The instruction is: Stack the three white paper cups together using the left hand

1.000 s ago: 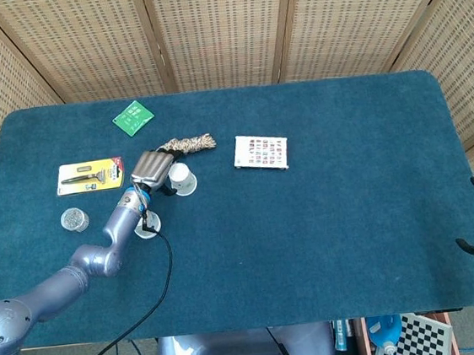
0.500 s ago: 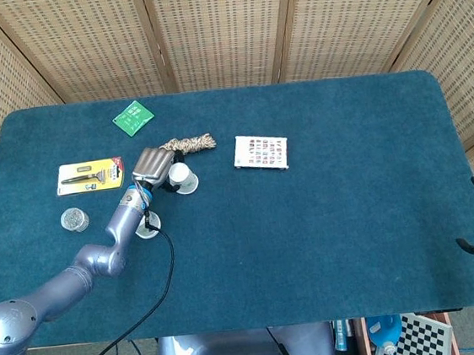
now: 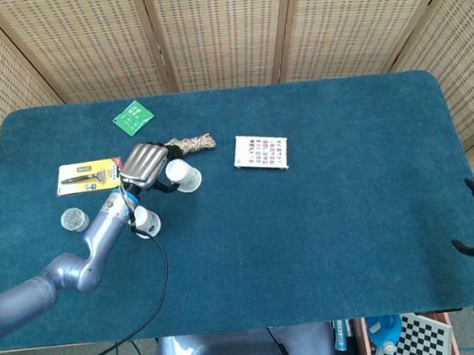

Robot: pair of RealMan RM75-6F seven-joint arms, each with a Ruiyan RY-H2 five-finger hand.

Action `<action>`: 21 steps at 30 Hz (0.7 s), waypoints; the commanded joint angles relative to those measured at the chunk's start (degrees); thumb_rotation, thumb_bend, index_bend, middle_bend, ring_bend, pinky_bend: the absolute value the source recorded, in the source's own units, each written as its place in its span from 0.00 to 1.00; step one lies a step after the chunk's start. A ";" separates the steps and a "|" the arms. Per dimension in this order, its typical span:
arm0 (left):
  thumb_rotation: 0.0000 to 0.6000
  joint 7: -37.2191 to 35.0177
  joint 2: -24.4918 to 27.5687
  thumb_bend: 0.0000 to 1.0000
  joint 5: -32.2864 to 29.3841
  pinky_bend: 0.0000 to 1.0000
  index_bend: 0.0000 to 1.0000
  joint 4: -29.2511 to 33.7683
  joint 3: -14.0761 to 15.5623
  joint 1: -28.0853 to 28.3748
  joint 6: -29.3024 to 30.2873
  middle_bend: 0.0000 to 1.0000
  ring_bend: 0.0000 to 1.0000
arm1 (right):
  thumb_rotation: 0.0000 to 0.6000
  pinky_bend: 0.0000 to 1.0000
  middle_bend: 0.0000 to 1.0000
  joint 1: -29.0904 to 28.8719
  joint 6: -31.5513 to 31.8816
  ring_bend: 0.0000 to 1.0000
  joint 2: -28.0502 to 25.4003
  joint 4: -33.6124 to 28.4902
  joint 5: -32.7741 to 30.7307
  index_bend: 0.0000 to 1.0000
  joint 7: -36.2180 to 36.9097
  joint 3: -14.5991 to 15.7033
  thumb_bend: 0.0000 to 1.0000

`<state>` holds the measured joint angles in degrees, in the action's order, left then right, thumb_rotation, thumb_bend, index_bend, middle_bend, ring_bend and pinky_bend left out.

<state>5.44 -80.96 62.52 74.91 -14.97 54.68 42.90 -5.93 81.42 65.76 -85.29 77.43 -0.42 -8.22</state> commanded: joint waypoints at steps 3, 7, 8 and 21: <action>1.00 -4.04 11.97 0.23 6.16 0.32 0.44 11.80 2.41 -6.81 5.04 0.47 0.38 | 1.00 0.00 0.00 -0.21 -0.41 0.00 0.15 0.01 0.12 0.00 -0.17 0.17 0.00; 1.00 -7.58 14.95 0.23 10.78 0.32 0.44 12.21 5.08 -9.95 6.95 0.47 0.38 | 1.00 0.00 0.00 -0.52 -0.89 0.00 0.32 0.01 0.11 0.00 -0.37 0.21 0.00; 1.00 -8.57 15.08 0.23 11.48 0.31 0.44 12.06 5.57 -10.49 7.19 0.47 0.38 | 1.00 0.00 0.00 -0.54 -0.95 0.00 0.33 0.00 0.07 0.00 -0.39 0.23 0.00; 1.00 -16.40 12.78 0.23 17.55 0.30 0.44 6.57 8.80 -11.77 6.92 0.47 0.38 | 1.00 0.00 0.00 -0.70 -1.12 0.00 0.26 -0.09 -0.18 0.00 -0.21 0.10 0.00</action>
<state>-10.87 -68.08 79.97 81.57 -6.23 42.90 49.79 -6.64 80.30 66.03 -85.38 77.26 -0.65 -8.12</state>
